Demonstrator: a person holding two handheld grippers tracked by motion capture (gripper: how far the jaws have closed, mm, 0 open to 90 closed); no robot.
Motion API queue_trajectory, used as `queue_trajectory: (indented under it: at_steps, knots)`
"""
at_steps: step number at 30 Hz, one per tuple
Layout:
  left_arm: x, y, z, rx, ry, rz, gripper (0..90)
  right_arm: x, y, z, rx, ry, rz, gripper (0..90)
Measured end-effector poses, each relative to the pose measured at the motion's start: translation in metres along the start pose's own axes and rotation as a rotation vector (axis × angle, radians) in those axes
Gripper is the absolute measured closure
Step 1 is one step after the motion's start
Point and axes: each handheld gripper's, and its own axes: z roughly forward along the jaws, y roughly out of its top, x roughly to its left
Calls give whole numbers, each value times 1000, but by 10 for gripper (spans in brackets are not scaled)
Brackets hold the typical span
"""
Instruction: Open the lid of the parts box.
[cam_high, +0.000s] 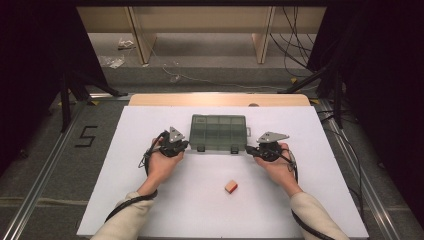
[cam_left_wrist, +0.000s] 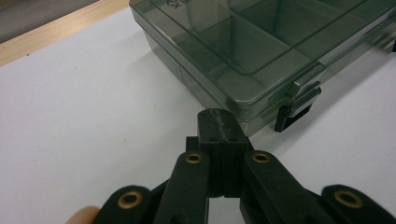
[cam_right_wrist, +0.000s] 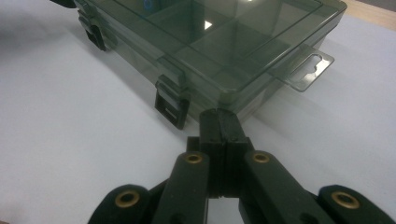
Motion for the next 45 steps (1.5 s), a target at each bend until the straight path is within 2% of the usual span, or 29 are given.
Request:
queue_trajectory:
  at_steps: [13,24,34,39,45]
  knots:
    - [-1,1,-1,-3,13,17,895,2,1,0,-13,-13,-7,900]
    - [-1,1,-1,-4,15,21,894,-1,-1,0,-17,-44,11,900]
    - [-2,2,-2,-7,14,26,893,-2,2,-3,-61,-56,11,900]
    - [-2,3,-3,-18,14,25,893,-3,2,-4,-63,-59,7,900]
    - [-5,11,-10,-54,4,28,894,-2,7,-6,-79,-63,9,900]
